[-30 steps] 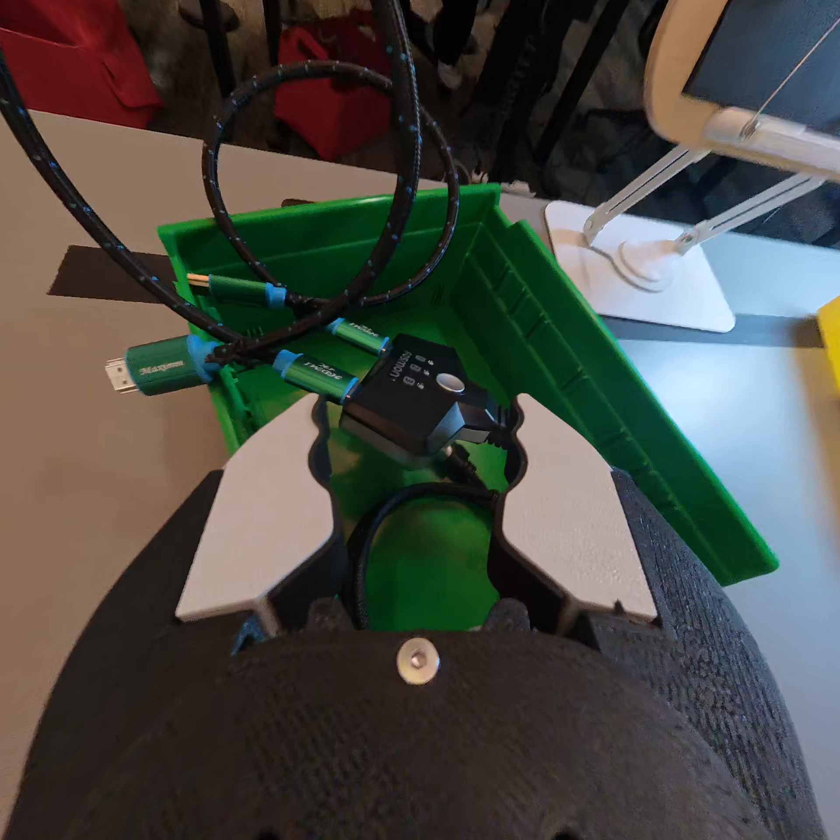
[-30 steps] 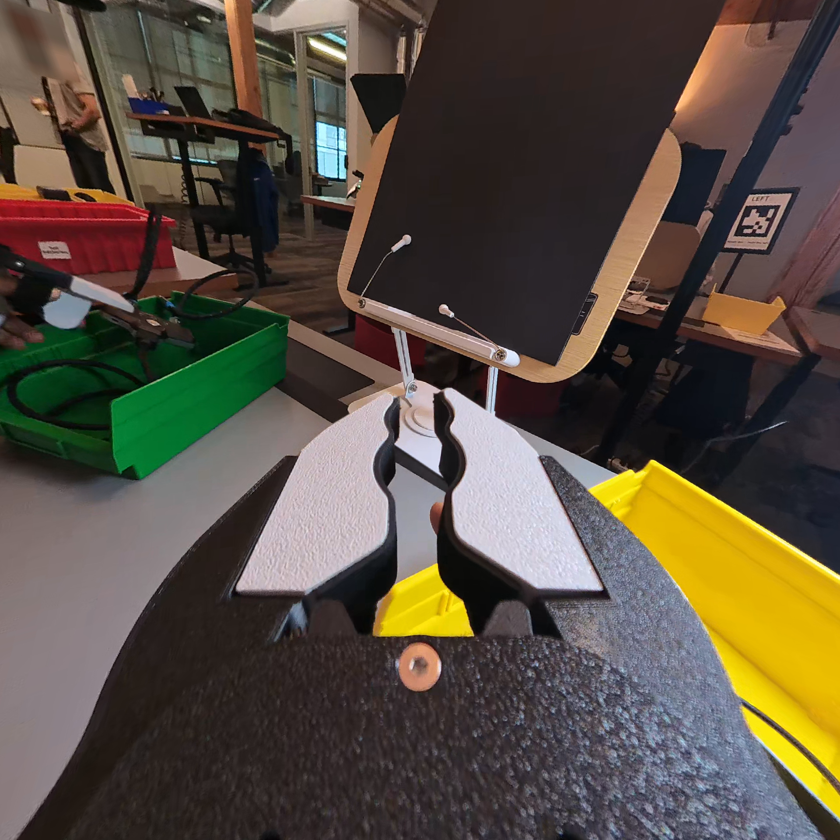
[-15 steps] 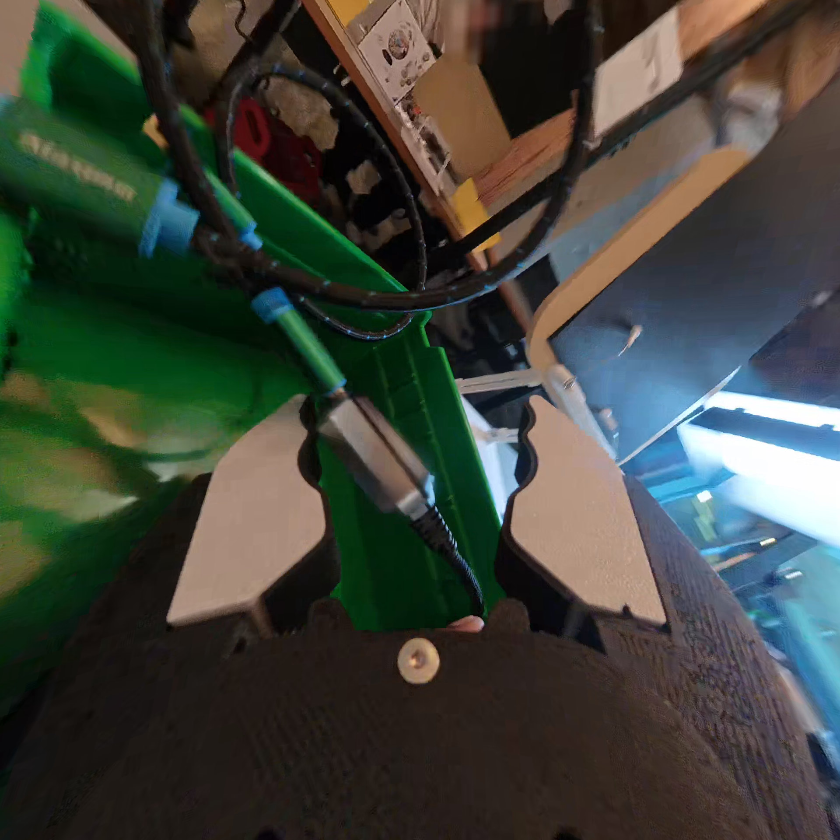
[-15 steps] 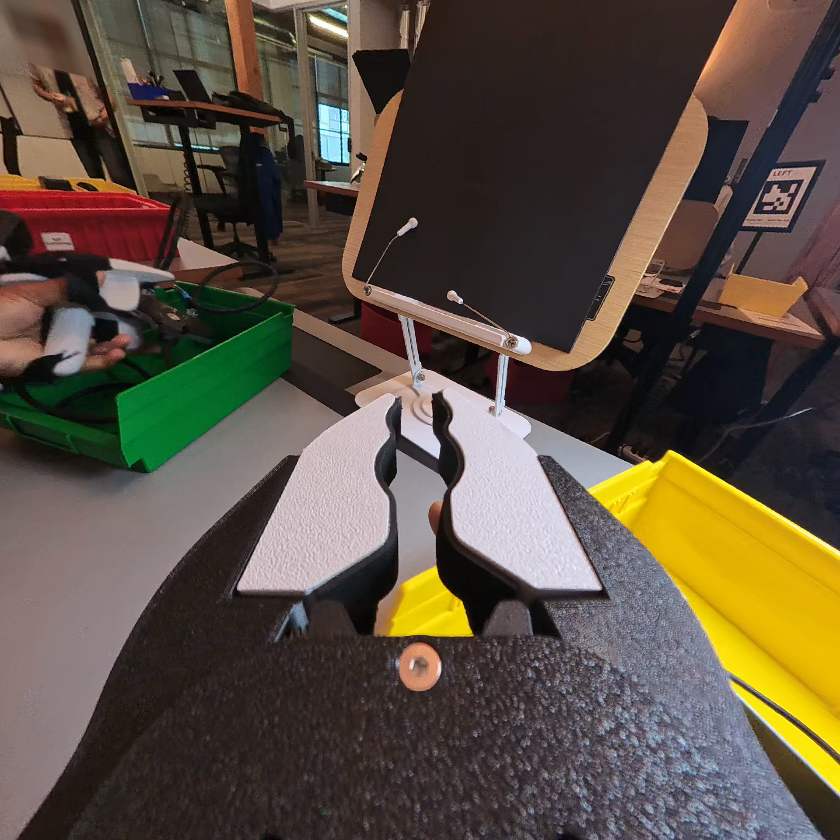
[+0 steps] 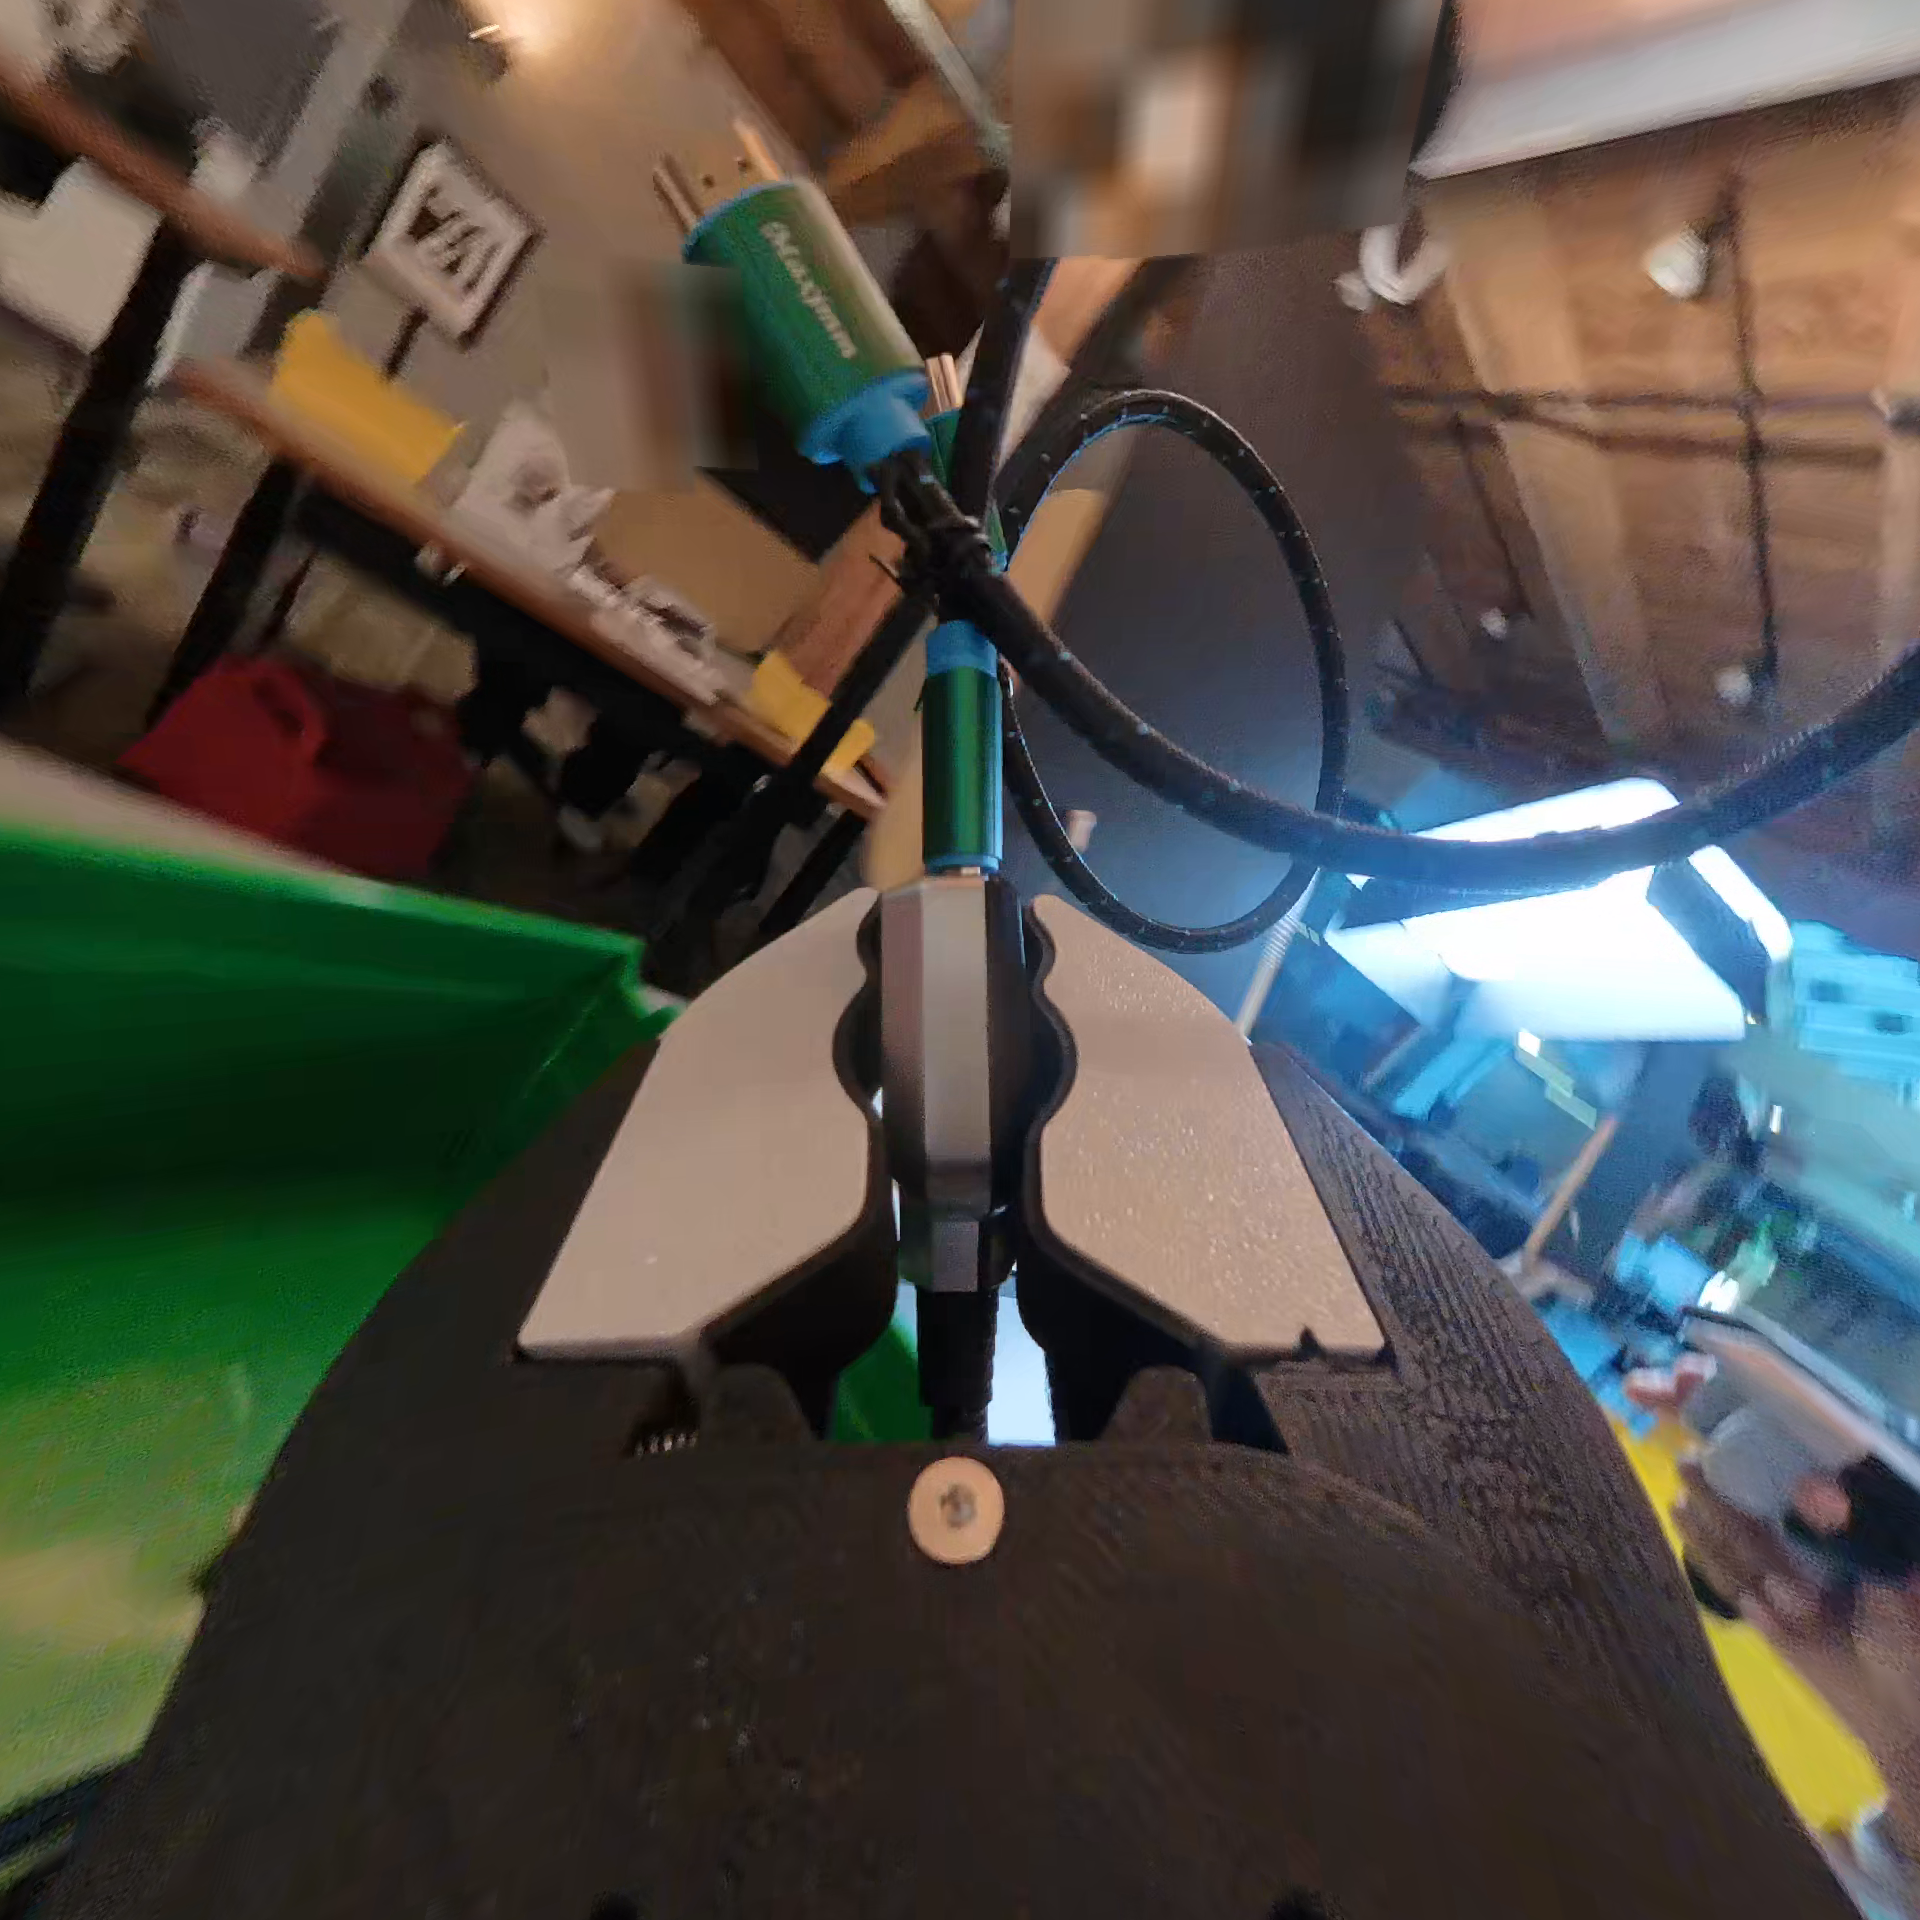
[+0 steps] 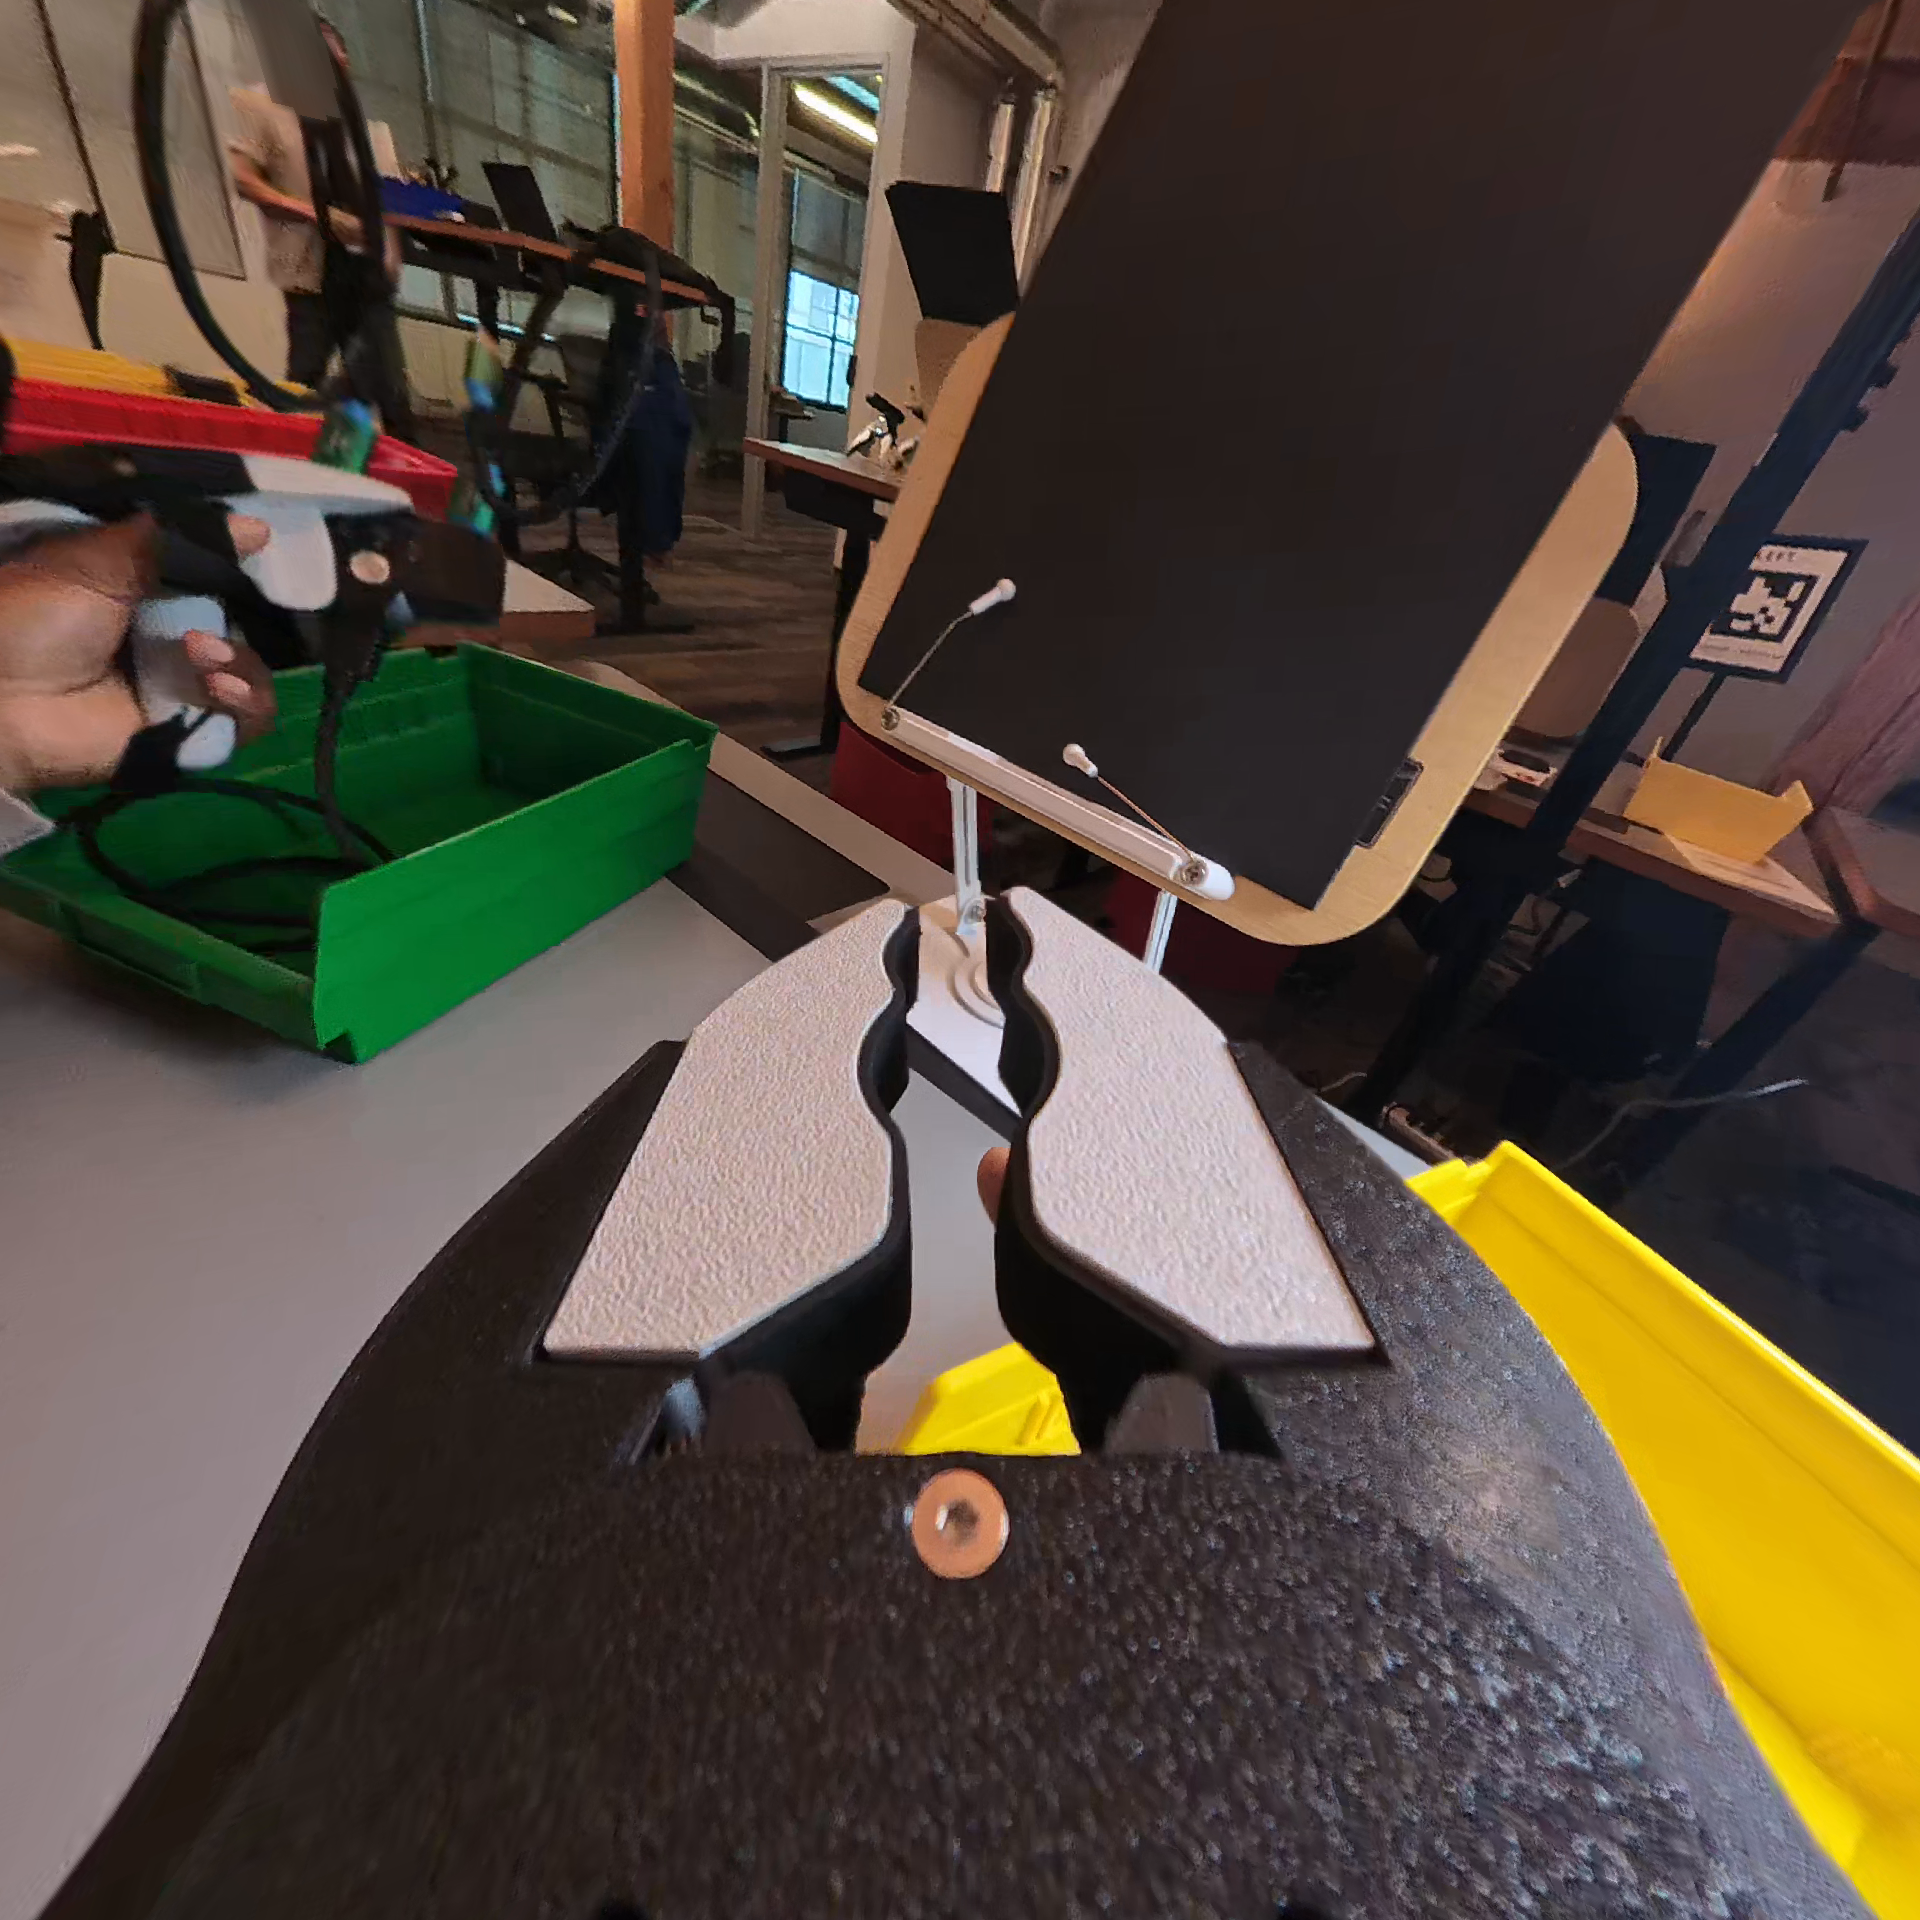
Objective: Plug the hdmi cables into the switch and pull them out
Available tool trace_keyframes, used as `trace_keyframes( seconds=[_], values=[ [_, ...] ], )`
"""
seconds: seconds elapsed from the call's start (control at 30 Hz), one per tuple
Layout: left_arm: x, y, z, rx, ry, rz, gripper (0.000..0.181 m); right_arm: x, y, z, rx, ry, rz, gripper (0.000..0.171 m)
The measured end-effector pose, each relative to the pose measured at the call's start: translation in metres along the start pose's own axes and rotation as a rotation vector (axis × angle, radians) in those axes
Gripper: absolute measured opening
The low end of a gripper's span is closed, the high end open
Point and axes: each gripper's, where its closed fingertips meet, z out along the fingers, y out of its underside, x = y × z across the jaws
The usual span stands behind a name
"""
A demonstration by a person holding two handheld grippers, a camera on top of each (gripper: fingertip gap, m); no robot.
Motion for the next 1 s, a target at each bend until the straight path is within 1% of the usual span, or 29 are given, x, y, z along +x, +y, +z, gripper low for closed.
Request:
trace_keyframes(
  seconds=[0.13, 0.23, 0.33, 0.37, 0.43, 0.53, 0.6, 0.7, 0.8, 0.9, 1.0],
  values=[
    [0.096, -0.008, -0.002, -0.045, 0.197, 0.329, 0.023, -0.023, -0.019, -0.003, 0.033, -0.065, -0.054, 0.012],
    [0.165, 0.006, -0.014, -0.114, 0.35, 0.585, 0.024, -0.048, -0.04, -0.01, 0.083, -0.144, -0.099, 0.012],
    [0.214, 0.031, -0.028, -0.177, 0.416, 0.905, 0.024, -0.07, -0.07, -0.026, 0.163, -0.214, -0.144, 0.013],
    [0.225, 0.042, -0.032, -0.198, 0.426, 1.004, 0.024, -0.074, -0.081, -0.034, 0.189, -0.225, -0.145, 0.013],
    [0.24, 0.067, -0.038, -0.28, 0.467, 1.13, 0.023, -0.074, -0.103, -0.053, 0.242, -0.219, -0.15, 0.013],
    [0.248, 0.112, -0.046, -0.457, 0.558, 1.19, 0.023, -0.071, -0.126, -0.081, 0.274, -0.201, -0.176, 0.013],
    [0.243, 0.149, -0.052, -0.619, 0.614, 1.205, 0.024, -0.074, -0.13, -0.093, 0.237, -0.216, -0.206, 0.017],
    [0.228, 0.203, -0.06, -0.852, 0.675, 1.204, 0.024, -0.084, -0.113, -0.095, 0.101, -0.265, -0.283, 0.024],
    [0.217, 0.246, -0.071, -1.039, 0.73, 1.166, 0.024, -0.107, -0.073, -0.081, -0.093, -0.394, -0.344, 0.032],
    [0.21, 0.274, -0.082, -1.153, 0.771, 1.161, 0.023, -0.133, -0.017, -0.064, -0.335, -0.519, -0.444, 0.036],
    [0.207, 0.283, -0.085, -1.181, 0.771, 1.191, 0.024, -0.156, 0.03, -0.049, -0.504, -0.61, -0.498, 0.034]
  ],
)
